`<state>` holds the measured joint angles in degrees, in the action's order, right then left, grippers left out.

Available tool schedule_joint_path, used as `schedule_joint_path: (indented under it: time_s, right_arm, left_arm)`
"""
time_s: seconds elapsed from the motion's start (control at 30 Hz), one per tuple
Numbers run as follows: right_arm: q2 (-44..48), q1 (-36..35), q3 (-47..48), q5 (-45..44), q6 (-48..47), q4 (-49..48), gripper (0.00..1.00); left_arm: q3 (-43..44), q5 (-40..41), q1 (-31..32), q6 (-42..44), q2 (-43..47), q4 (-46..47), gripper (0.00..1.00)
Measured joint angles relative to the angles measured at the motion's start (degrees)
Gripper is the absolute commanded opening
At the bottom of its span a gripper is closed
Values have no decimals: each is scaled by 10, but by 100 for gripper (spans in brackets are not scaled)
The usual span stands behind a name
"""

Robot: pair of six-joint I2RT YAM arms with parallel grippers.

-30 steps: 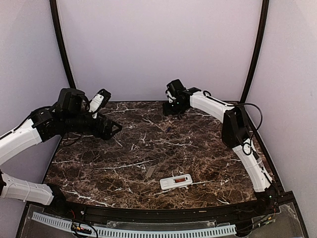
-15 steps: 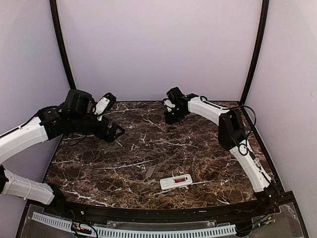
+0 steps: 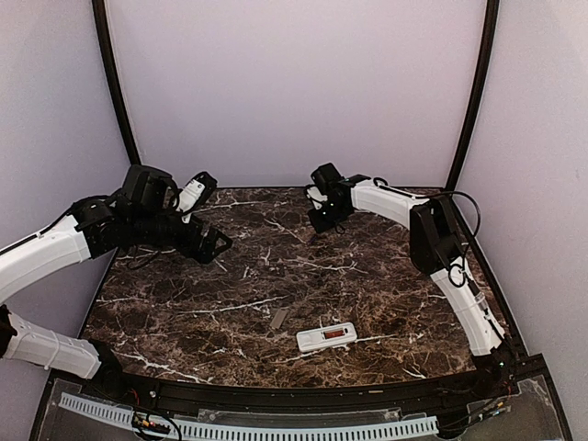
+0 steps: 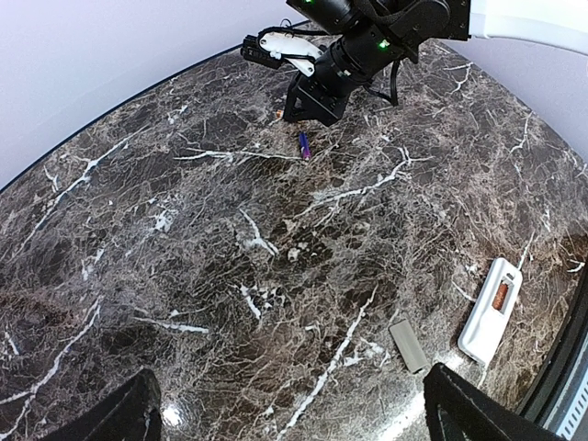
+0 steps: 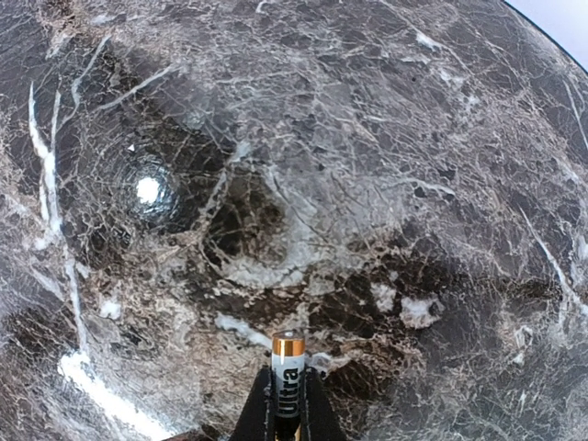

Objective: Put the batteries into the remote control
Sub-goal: Pick up the battery from the corner of the board, then load the battery into the battery compartment.

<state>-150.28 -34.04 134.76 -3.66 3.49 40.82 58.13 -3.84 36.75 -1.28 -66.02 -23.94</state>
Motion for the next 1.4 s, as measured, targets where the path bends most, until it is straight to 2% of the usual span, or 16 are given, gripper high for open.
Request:
schedule_joint_path:
  time_s: [0.2,0.37,0.63,0.73,0.8,0.9,1.0,1.13,1.4]
  right_arm:
    - [5,0,-4,0,-10,3,0]
    - [53,0,-54,3,-37,21,0]
    - [284,-14,-230,78,-147,-19,0]
    - [394,-57,-349,106,-235,-37,0]
    - [436,-98,-414,115,-283,-39,0]
    - [473,-167,-511,126,-338,-34,0]
    - [487,-205,-581,127,-359,-24,0]
    - [513,-223,-638,117,-360,-19,0]
    - [535,-271,-691,98,-358,-53,0]
  left_arm:
    - [0,3,0,2,0,-1,99]
    - [0,3,0,2,0,-1,99]
    - [5,3,-6,1,-10,-1,99]
    - [7,3,-11,1,-20,-1,99]
    - [8,4,-15,1,-26,-1,99]
    - [10,5,-23,1,-37,-2,99]
    - [14,5,-31,1,-46,-3,99]
    - [21,5,-37,1,-57,-4,99]
    - [29,5,-40,2,-71,-7,99]
